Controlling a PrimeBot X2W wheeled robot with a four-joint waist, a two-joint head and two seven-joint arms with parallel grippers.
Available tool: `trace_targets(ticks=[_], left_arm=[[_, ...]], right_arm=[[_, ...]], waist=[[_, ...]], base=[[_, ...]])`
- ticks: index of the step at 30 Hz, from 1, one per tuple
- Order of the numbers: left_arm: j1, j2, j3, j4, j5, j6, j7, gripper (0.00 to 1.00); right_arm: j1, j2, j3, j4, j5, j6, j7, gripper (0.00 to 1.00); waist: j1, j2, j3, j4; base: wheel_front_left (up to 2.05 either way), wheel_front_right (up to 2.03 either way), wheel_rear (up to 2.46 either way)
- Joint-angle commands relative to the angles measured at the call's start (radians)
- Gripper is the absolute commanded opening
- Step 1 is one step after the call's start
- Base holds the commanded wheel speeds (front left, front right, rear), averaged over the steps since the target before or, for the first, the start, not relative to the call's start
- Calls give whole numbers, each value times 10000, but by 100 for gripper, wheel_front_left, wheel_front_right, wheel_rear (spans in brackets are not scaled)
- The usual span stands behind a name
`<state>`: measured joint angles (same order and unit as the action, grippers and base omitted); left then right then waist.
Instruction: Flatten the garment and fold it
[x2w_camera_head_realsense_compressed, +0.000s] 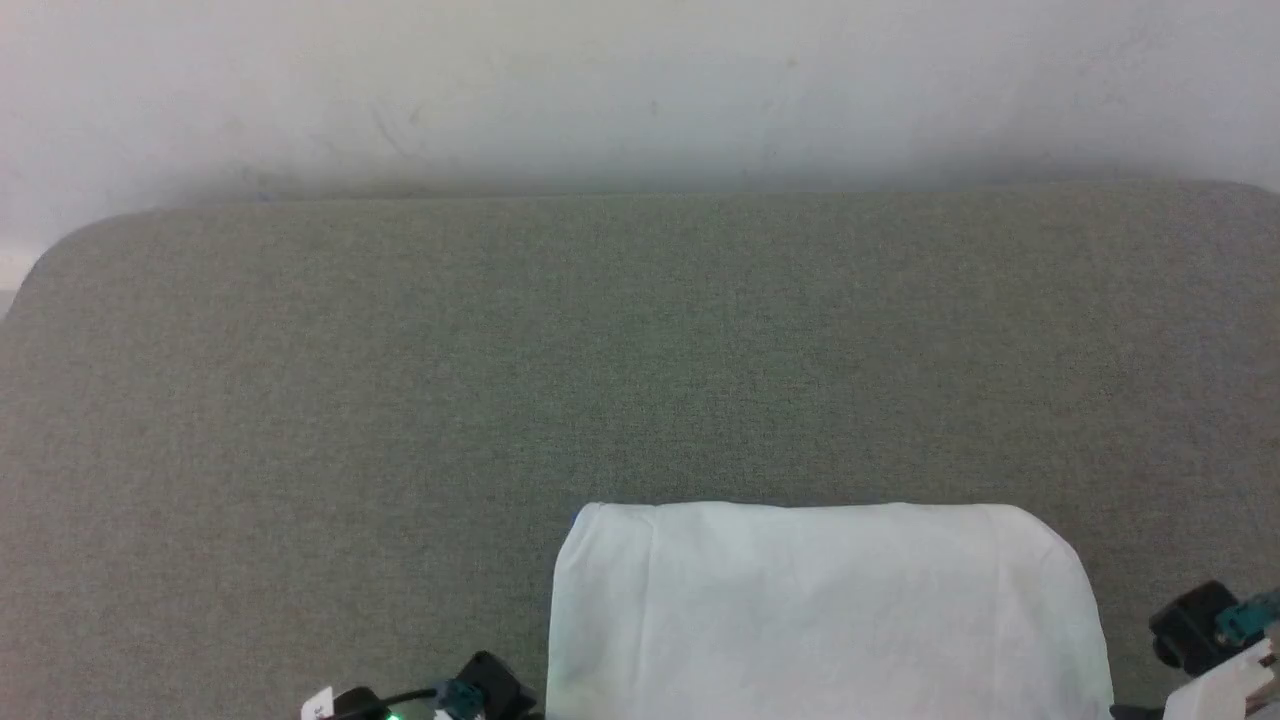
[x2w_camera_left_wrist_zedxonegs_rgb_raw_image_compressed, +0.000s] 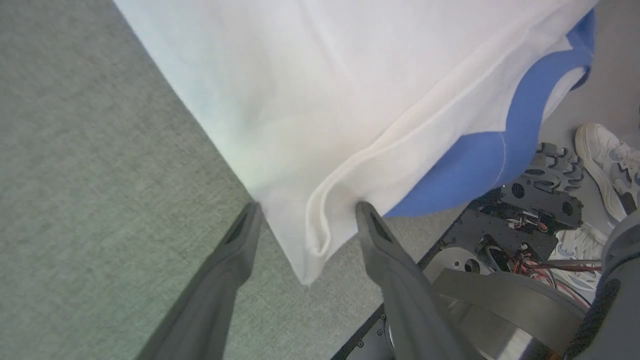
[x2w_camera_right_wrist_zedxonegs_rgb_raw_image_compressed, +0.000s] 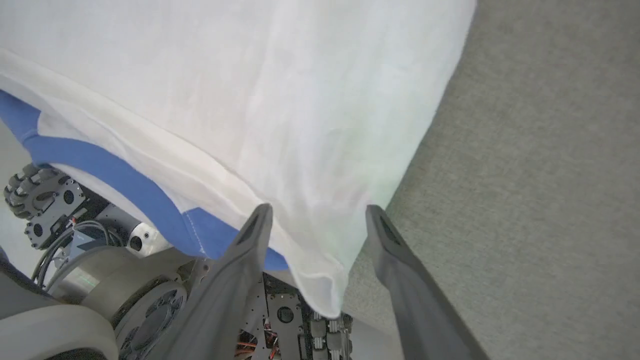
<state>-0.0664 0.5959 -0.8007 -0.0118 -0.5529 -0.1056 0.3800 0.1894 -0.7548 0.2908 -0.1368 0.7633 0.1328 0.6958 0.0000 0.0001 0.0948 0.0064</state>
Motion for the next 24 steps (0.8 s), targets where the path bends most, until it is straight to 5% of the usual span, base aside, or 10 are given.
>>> trace_targets(ticks=[1,6,11,18,24], left_arm=[[-182,-57,168,93,-26,-2,-267,100],[-188,-365,1013,-240,-653,259,-1417,100],[-326,-528,2205,-348,-705,1102,-2861,100],[109,-1372,3808,19,-806,2339,-5771,100],[768,-2234,5249,30,-168,2966,-6405,100]], right_arm=[[-248,77,-155,-40,166,-21,-155,100],[-667,411,-880,-470,573,-21,-713,100],[-1017,1232,-1885,-800,9,-21,-1521,100],[-639,3005,-2975,-745,-1313,-21,-2439,100],[58,4522,-3755,-52,-2491,-21,-2751,100]], waist=[[0,-1,-358,45],[0,-1,-854,83],[0,-1,-1030,164],[0,-1,-1077,219],[0,-1,-936,280]], base=[[0,0,0],[0,0,0],[0,0,0],[0,0,0],[0,0,0]])
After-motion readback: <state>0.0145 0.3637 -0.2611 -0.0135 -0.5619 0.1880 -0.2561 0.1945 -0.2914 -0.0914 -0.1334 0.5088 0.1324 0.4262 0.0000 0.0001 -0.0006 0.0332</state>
